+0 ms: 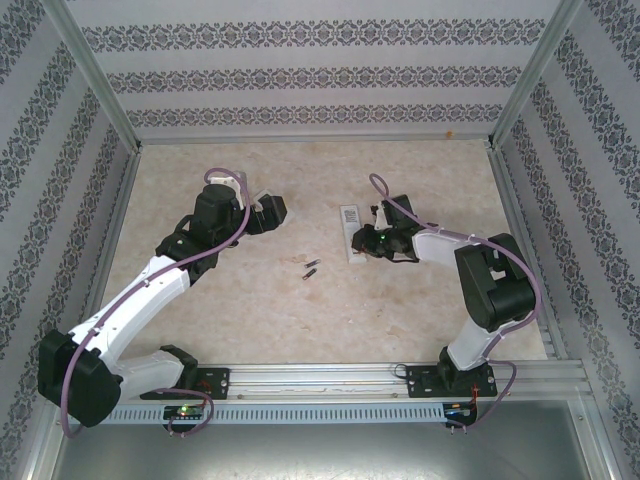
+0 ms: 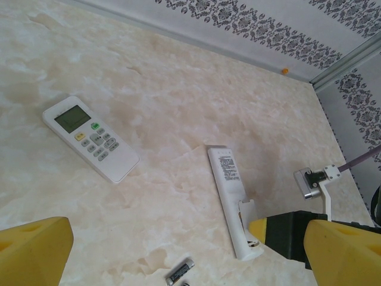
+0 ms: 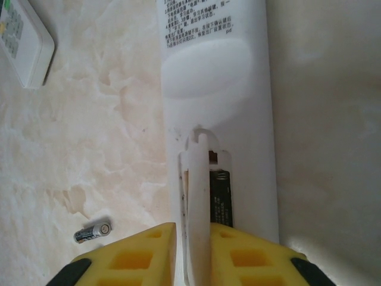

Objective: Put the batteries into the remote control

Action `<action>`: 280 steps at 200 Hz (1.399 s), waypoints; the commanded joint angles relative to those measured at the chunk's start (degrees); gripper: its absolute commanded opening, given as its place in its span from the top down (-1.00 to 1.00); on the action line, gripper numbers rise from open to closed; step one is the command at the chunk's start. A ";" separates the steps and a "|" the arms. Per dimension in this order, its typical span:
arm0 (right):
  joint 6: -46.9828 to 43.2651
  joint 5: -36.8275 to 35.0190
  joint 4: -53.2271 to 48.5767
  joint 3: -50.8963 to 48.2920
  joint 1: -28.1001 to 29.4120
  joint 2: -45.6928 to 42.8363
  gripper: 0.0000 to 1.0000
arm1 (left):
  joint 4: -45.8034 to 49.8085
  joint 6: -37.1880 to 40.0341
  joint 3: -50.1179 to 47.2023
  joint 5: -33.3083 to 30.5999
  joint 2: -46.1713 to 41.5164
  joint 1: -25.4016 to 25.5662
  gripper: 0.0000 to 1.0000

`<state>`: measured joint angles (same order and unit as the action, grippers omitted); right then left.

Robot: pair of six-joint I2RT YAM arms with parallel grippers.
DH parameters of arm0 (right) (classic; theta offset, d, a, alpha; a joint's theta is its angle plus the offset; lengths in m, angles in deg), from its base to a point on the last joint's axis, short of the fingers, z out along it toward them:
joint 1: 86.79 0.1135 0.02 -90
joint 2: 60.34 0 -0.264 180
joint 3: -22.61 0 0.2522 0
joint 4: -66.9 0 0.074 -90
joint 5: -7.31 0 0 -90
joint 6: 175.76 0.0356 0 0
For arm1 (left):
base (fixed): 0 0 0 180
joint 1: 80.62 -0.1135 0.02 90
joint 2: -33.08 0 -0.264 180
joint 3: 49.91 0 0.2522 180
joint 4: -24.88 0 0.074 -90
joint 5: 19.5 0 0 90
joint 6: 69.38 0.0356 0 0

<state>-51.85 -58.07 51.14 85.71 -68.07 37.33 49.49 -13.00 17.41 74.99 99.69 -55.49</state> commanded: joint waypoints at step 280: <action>-9.98 -18.85 -15.42 12.68 7.60 4.28 0.06 | -3.38 -0.83 -1.34 1.54 0.03 0.19 -1.00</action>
<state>-61.36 -76.45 36.63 97.49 -61.01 39.90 48.40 -13.27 16.78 76.06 99.77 -55.49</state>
